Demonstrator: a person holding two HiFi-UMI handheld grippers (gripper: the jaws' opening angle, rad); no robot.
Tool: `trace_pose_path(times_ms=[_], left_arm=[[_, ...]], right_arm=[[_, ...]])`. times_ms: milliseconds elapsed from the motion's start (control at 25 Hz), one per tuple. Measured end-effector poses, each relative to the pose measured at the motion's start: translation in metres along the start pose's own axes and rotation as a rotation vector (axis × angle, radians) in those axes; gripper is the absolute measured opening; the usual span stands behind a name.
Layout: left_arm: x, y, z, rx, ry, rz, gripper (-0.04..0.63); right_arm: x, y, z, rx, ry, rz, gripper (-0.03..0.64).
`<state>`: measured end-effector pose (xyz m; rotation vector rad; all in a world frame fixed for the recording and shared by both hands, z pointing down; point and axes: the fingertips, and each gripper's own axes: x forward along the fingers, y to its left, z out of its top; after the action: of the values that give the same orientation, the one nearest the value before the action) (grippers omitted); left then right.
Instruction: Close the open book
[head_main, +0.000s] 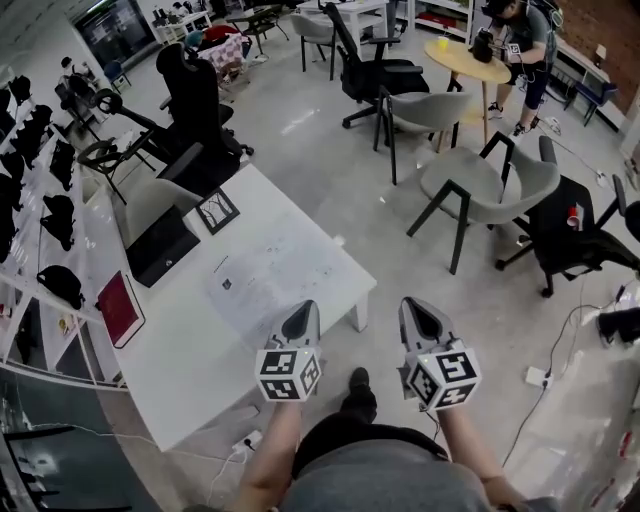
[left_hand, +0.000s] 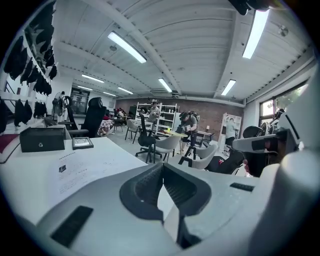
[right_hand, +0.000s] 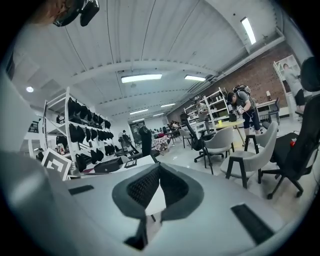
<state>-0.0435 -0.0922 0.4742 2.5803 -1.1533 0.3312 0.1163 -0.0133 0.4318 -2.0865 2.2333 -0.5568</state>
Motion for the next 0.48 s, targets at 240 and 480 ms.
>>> trace_pose_path(times_ms=[240,480], left_arm=[[0.022,0.021,0.019,-0.020,-0.016,-0.020,0.008],[0.025,0.033,0.014,-0.060,-0.006,-0.011,0.008]], right_arm=[[0.037,0.008,0.013,-0.009,-0.004,0.000,0.005],[0.058,0.016,0.012,-0.020,0.018,0.022,0.005]])
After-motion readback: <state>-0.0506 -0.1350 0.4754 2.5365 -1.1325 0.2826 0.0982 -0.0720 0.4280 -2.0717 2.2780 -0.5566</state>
